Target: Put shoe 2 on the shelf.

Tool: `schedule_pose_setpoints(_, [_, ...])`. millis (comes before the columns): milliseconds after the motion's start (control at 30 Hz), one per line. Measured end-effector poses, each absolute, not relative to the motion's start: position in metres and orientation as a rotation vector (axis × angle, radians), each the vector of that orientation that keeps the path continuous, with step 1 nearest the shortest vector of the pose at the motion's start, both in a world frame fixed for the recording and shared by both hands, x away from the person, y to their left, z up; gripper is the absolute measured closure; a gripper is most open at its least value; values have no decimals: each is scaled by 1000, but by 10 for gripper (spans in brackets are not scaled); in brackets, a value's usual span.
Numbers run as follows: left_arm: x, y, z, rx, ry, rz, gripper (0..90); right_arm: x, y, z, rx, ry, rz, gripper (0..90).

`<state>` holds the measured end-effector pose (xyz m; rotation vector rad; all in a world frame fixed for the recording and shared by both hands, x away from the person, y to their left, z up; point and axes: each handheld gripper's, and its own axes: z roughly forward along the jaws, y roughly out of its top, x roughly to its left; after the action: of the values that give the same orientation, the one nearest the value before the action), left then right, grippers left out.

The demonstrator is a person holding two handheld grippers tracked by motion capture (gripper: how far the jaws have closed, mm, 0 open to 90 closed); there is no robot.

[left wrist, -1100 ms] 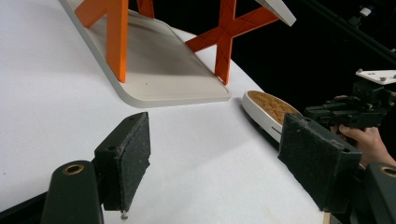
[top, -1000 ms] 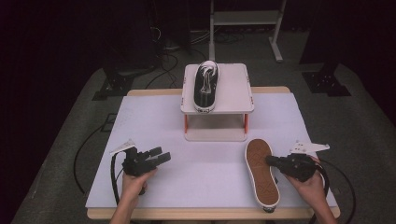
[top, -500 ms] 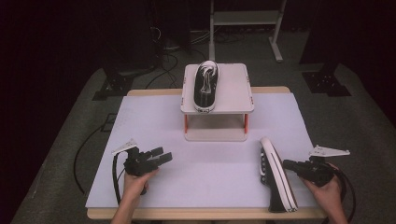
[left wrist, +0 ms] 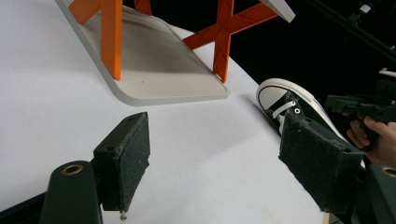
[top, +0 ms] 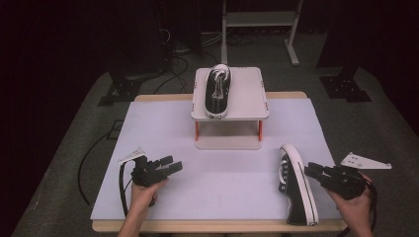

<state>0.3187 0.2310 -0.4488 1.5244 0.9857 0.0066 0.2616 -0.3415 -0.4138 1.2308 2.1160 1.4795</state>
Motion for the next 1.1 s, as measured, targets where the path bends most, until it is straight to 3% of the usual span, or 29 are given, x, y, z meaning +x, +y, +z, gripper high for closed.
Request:
schedule_pose_setpoints(167, [318,232,-449,1525,980,6,240,269,-312,-414,1133,2207,1339,718])
schedule_pose_setpoints(633, [319,233,-450,1520,987,5,239,265,-354,-419,1265,2087,1375,734])
schedule_pose_setpoints(867, [320,231,-451,1525,988,-2,239,267,-382,-442,1436,2065,1326,706])
schedule_pose_setpoints(1100, [320,231,-452,1523,997,-4,239,256,-404,-441,1548,1991,1419,585])
